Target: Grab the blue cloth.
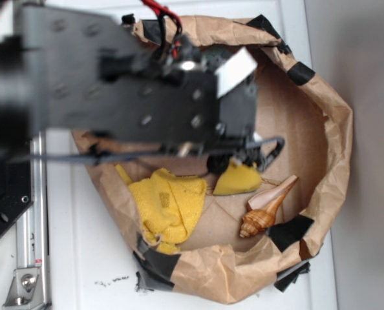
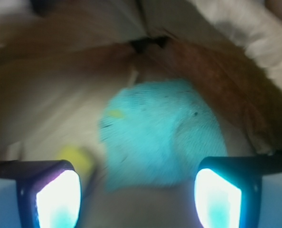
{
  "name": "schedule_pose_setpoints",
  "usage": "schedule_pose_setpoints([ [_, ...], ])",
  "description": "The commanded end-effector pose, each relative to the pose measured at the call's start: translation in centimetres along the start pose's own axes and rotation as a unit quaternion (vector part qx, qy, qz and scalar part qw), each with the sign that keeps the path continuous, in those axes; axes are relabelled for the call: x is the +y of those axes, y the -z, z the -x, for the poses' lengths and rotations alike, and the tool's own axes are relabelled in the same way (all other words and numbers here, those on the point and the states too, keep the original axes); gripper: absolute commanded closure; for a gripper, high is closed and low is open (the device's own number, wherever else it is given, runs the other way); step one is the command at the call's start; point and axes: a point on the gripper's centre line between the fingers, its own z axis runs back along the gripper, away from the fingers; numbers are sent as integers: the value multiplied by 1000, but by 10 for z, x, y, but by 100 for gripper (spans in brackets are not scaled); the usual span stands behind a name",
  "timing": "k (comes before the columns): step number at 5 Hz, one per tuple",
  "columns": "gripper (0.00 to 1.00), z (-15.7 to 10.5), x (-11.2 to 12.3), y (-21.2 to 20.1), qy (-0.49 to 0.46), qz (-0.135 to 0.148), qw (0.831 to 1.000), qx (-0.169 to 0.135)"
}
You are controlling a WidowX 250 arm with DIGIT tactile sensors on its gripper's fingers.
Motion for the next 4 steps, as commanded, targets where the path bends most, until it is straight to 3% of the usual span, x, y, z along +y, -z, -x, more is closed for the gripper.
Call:
schedule_pose_setpoints([
  [1, 0, -47, 2, 41, 6, 31, 999, 21],
  [2, 0, -50, -16, 61, 39, 17, 998, 50],
  [3, 100, -37, -21, 56, 53, 27, 997, 50],
  [4, 100, -33, -19, 46, 63, 43, 996, 43],
])
